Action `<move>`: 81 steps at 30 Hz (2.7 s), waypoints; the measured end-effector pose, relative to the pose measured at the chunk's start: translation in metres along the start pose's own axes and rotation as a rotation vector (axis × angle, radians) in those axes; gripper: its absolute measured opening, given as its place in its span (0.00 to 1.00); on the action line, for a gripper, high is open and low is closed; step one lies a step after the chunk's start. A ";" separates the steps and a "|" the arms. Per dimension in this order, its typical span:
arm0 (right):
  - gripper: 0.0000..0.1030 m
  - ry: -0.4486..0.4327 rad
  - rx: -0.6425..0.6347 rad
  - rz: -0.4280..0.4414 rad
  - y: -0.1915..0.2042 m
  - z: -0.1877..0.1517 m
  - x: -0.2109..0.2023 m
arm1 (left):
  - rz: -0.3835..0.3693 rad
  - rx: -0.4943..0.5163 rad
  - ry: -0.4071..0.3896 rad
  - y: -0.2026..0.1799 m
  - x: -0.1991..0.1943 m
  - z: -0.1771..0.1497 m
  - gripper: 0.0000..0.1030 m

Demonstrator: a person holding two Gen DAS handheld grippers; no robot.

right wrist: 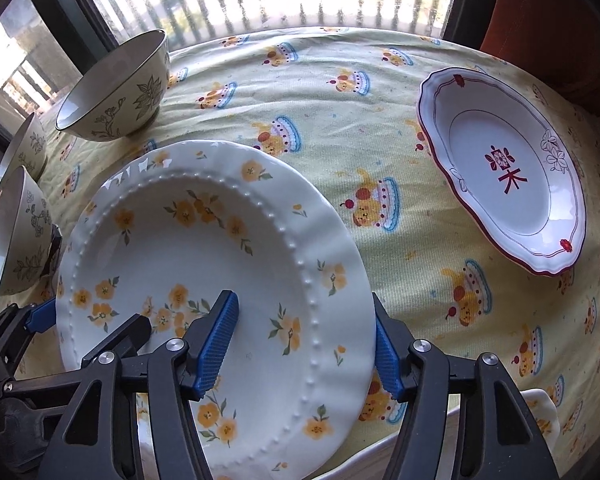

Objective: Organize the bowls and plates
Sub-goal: 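Lift the dotted-rim plate with both grippers and carry it over the flower plate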

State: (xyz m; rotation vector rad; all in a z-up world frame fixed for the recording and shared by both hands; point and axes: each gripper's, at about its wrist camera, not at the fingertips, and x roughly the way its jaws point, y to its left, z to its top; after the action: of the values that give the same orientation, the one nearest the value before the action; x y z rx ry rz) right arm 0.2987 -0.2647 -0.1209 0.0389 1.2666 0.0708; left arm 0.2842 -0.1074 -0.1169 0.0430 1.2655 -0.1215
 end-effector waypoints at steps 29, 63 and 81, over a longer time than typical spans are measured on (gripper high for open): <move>0.64 -0.001 -0.141 0.101 0.005 0.009 -0.020 | 0.115 -0.237 -0.042 -0.010 -0.037 -0.011 0.78; 0.64 -0.112 0.097 -0.033 -0.062 -0.079 -0.125 | -0.060 -0.009 -0.102 -0.090 -0.093 -0.059 0.77; 0.64 -0.062 -0.039 0.015 -0.160 -0.114 -0.119 | -0.034 -0.176 -0.062 -0.180 -0.076 -0.102 0.77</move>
State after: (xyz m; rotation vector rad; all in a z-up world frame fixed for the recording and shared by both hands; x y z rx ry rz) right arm 0.1591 -0.4340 -0.0526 0.0170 1.2031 0.1065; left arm 0.1440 -0.2710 -0.0685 -0.1329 1.2108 -0.0398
